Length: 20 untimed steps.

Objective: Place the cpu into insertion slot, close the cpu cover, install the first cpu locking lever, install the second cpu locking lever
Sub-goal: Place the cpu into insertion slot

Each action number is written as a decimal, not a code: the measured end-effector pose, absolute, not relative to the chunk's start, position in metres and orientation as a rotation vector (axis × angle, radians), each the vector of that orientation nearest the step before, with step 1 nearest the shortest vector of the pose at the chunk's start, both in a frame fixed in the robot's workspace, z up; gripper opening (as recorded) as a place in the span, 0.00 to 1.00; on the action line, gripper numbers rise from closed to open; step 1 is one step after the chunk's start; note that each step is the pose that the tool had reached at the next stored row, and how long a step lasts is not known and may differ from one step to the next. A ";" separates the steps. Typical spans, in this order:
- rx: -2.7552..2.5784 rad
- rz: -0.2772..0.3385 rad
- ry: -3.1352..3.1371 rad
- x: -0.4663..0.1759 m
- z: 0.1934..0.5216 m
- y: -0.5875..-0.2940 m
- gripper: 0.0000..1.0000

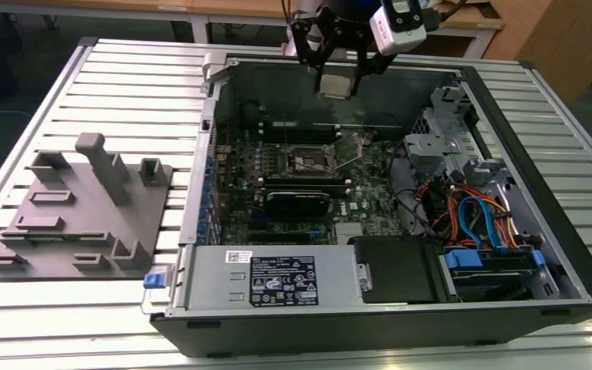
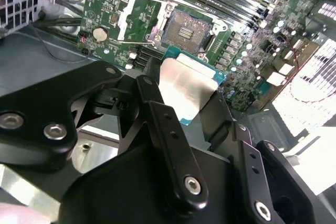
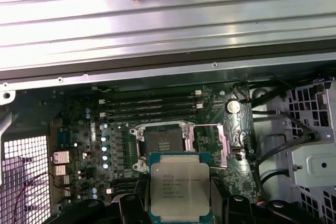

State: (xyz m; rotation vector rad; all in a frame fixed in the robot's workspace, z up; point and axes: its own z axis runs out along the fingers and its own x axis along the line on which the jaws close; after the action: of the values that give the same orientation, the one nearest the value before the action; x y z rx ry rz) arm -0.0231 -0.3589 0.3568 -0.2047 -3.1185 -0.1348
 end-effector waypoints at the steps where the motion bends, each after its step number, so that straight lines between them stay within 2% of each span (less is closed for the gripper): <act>1: -0.221 -0.135 -3.118 -0.023 0.357 -0.359 0.54; 20: -0.580 -0.137 -3.081 -0.025 0.352 -0.359 0.54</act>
State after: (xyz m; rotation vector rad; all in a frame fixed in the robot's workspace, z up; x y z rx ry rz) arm -0.0252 -0.3589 0.3516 -0.5799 -3.0815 -0.1366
